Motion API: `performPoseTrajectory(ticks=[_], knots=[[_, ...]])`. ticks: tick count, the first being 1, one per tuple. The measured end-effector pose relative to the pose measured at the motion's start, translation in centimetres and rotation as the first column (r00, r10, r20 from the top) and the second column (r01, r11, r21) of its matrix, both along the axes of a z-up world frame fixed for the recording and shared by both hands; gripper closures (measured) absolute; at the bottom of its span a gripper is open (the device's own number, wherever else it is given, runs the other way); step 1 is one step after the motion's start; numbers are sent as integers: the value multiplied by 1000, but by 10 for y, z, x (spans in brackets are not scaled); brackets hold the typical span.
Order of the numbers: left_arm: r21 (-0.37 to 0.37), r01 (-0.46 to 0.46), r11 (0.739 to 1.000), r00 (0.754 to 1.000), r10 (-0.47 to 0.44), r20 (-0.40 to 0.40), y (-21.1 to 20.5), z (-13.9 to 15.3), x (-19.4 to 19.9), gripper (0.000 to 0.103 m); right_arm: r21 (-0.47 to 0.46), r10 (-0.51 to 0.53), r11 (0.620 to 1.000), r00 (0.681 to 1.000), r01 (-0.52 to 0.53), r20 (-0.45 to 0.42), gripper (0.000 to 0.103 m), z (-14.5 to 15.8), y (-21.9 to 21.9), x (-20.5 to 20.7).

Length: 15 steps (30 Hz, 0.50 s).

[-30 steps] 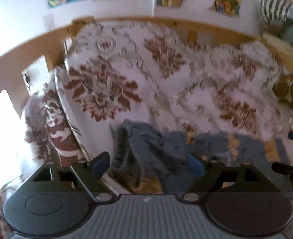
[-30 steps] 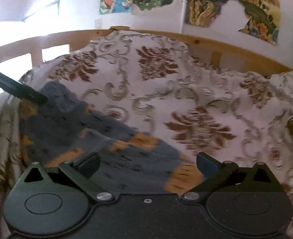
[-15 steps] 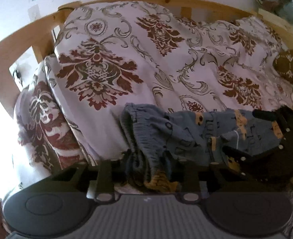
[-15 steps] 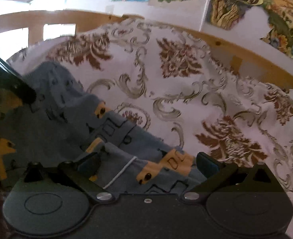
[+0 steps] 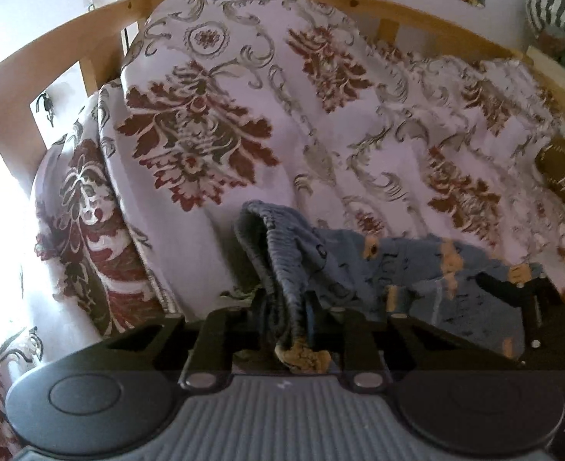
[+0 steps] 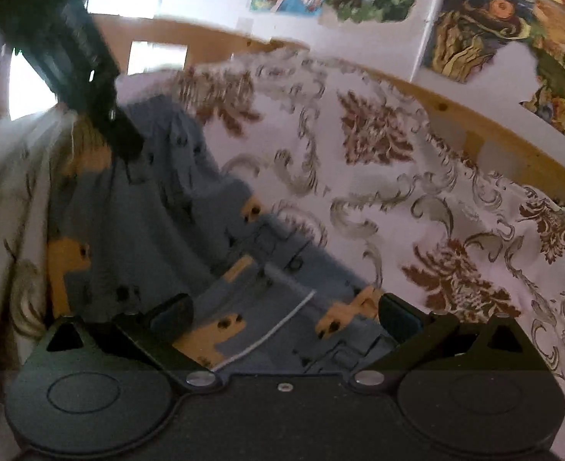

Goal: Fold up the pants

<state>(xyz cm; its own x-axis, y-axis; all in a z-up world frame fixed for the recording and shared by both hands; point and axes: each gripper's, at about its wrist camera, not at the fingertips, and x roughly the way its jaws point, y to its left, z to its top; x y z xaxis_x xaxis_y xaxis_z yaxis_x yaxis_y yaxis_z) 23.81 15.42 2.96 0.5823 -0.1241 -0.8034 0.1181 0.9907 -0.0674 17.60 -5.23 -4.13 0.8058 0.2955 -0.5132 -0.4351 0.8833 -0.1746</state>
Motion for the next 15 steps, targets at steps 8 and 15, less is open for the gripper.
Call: performPoseTrajectory(ticks=[8,15], knots=[[-72,79,994,994,-73,79,-35,27,-18,83,208,42,978,996,-25,-77,3,22,-61,2],[-118,155,981,983,-141,121,-74,40,-29,83,402,77,916,978,7,-193,3,55,-141,22]])
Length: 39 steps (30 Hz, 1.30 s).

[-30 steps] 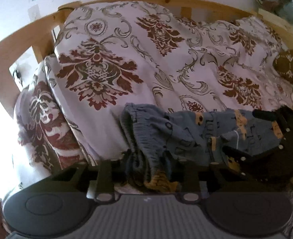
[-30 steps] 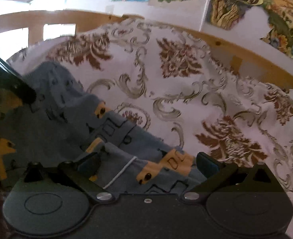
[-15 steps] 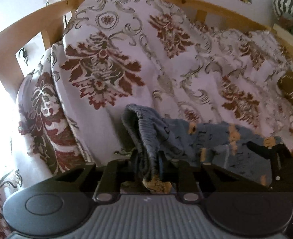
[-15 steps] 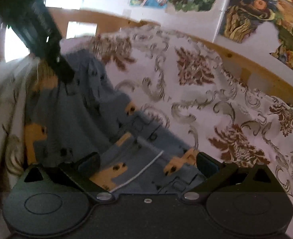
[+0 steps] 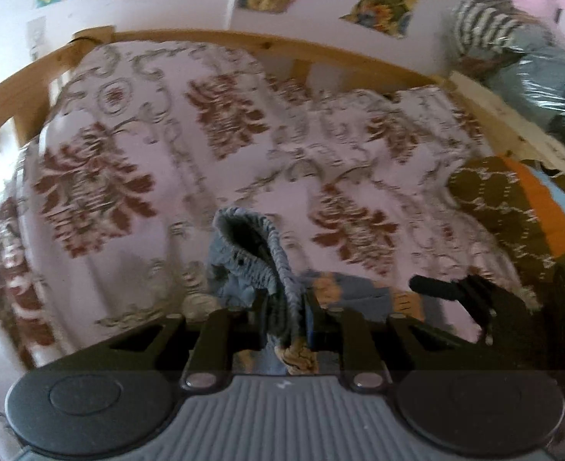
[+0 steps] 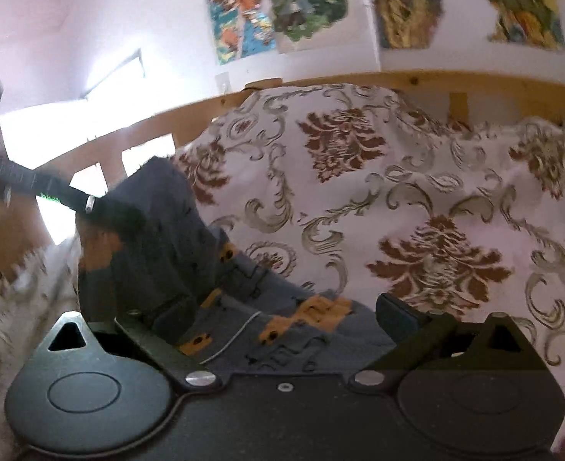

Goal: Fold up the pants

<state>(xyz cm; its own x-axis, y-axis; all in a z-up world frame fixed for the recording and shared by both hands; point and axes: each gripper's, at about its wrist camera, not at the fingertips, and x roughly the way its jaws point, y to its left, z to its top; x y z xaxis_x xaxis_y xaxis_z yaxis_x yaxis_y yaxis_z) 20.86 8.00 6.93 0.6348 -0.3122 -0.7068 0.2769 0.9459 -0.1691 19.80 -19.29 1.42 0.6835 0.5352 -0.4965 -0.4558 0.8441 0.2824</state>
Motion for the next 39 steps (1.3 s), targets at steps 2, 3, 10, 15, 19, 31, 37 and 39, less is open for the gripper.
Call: performPoseTrajectory(ticks=[2,3,10,15,19,31,37,39], knots=[[-11,24,1000,1000,-23,9,-12,1,-3,83,85,2,996,998,3,-61,3,8,-22,8],[-10,33,999,999,-33,15,-20,0,-5,83,119,1,993,996,10,-90,3,12,-31,12],[184,106,977,993,-115,41,-85,-25,-19,83,326,89,945,964,-2,-250,5,14,-47,33],[261,161,952,985,-173,26,-118,-45,-31,83,405,121,914,942,18,-313,7,6,-44,42],[287,170,943,982,-187,33,-132,-53,-37,83,369,126,929,928,14,-352,25,-3,-34,50],[302,161,940,983,-180,36,-152,-57,-44,83,362,120,932,931,14,-344,78,-13,-52,36],[273,211,938,974,-224,16,-176,-61,-47,83,318,92,948,937,22,-338,78,-15,-88,22],[269,237,933,969,-249,7,-188,-65,-47,83,300,80,954,937,28,-340,78,-18,-100,19]])
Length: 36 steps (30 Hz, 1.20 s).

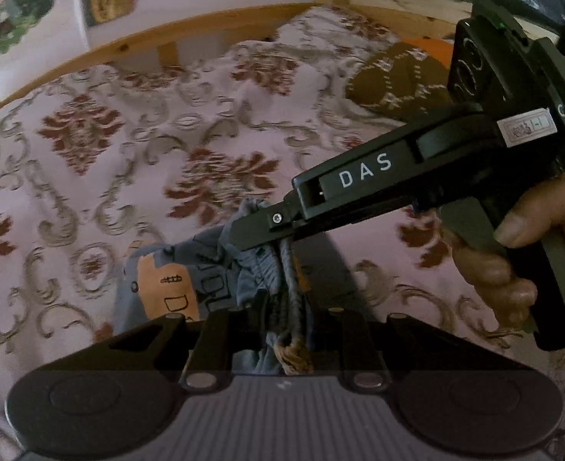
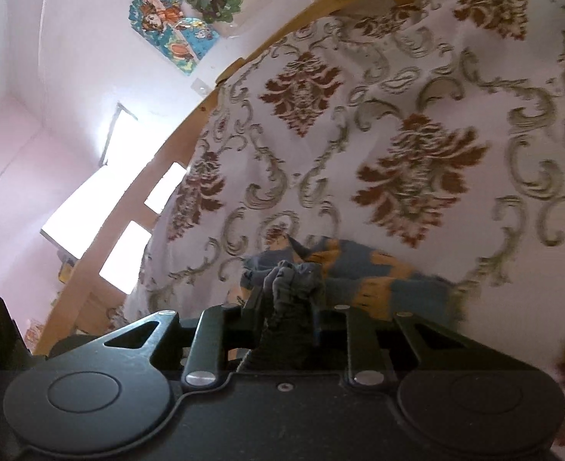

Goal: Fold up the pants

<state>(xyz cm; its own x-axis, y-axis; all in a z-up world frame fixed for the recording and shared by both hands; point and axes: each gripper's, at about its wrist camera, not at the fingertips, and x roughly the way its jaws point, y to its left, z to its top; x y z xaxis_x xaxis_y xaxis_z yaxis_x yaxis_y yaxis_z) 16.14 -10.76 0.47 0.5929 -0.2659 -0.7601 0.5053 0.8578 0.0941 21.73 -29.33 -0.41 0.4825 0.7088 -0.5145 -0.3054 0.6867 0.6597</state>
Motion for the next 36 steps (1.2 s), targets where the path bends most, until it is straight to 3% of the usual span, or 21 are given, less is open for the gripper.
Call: performPoseTrajectory(ticks=[12,15,19,21,23,26,31,34,36], knots=[[33,53,998,996,-50,-75,-41,-45,10,81,-78,-21,997,1000,21,8,78,-36,-19,-6],[14,62,998,995,-61,-81,-40,-49,9,77,-102,-21,994,1000,23,19,78,-38,-19,-8],[-39,75,996,993,-78,-91,-37,-51,5,63,-155,-28,987,999,33,35,75,-39,-22,-14],[-69,83,994,991,-90,-95,-34,-51,3,59,-205,-40,978,998,50,54,68,-37,-23,-18],[-116,92,989,990,-103,-97,-27,-49,-2,50,-256,-58,964,995,76,76,47,-35,-24,-23],[-202,81,976,991,-101,-90,-5,-41,-10,37,-302,-102,944,989,129,102,27,-28,-23,-31],[-251,-60,966,998,54,-30,51,-26,-17,23,-318,-154,925,971,208,185,12,-14,-7,-58],[-241,-217,946,976,217,-24,88,-26,-12,23,-373,-180,891,955,259,234,11,-15,11,-73],[-256,-315,914,949,312,-52,110,-31,-6,23,-426,-203,853,944,301,260,10,-22,22,-80]])
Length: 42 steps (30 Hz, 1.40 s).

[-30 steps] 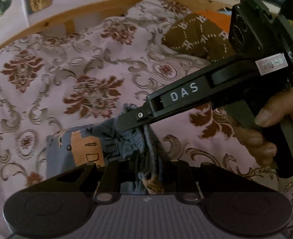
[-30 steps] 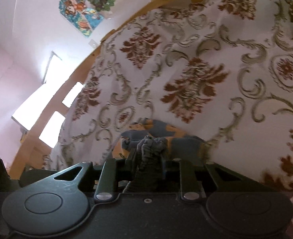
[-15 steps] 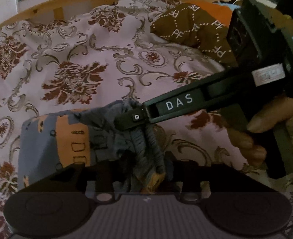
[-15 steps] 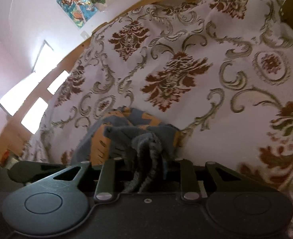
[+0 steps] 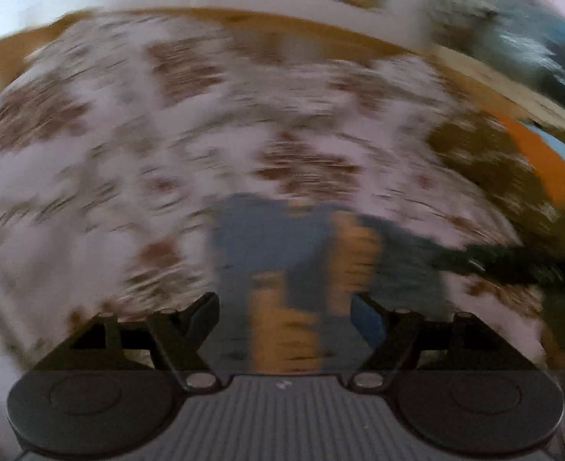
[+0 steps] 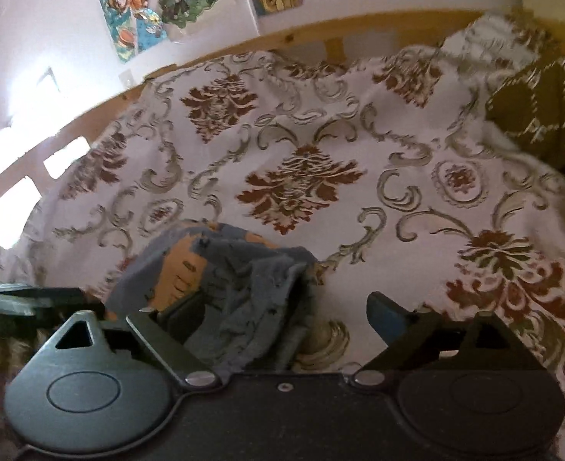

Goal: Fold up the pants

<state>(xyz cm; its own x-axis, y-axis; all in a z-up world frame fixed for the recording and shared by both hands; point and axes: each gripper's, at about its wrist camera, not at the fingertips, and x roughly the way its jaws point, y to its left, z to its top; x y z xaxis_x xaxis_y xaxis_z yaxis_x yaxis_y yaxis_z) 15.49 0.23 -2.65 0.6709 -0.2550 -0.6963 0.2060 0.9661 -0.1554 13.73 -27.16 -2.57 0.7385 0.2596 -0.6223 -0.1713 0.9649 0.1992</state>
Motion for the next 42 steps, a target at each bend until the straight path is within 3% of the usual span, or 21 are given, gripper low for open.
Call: performPoseTrajectory(ticks=[3,6,10,12,14,18,22,25,27,31,34,42], knots=[[-38,-52,998,998,50,-39,16,-13,7,23,-85,-41,996,999,40,-15,8,-16,9,-6],[9,-44,999,997,45,-62,20,-29,9,23,-183,-32,983,999,31,0,2,-30,12,-12],[-20,-49,999,996,47,-72,30,-38,6,22,-257,-8,966,998,25,64,1,-19,9,-20],[-11,-56,998,996,55,-72,32,-33,4,21,-242,2,970,994,25,113,1,-6,7,-21],[26,-61,998,997,62,-41,31,-21,-3,20,-213,29,977,988,4,153,1,8,11,-15],[117,-18,993,997,9,76,15,2,-1,15,-260,120,963,976,-70,181,1,17,40,15],[82,-16,997,998,11,62,1,9,37,10,-354,190,927,968,-122,164,1,-3,68,45],[136,-13,991,1000,12,5,-10,-11,71,10,-488,193,866,973,-108,128,1,-26,76,59],[151,-15,988,1000,17,-16,-8,-30,84,7,-463,176,880,978,-106,110,1,-33,68,62],[-9,-78,997,995,78,-68,16,-46,89,2,-370,128,927,981,-67,143,1,-20,51,53],[5,-70,998,996,71,-63,17,-44,87,2,-305,87,952,980,-29,178,1,-10,39,40],[7,-87,996,992,87,-86,20,-31,84,2,-148,-18,988,990,38,139,1,-1,11,21]])
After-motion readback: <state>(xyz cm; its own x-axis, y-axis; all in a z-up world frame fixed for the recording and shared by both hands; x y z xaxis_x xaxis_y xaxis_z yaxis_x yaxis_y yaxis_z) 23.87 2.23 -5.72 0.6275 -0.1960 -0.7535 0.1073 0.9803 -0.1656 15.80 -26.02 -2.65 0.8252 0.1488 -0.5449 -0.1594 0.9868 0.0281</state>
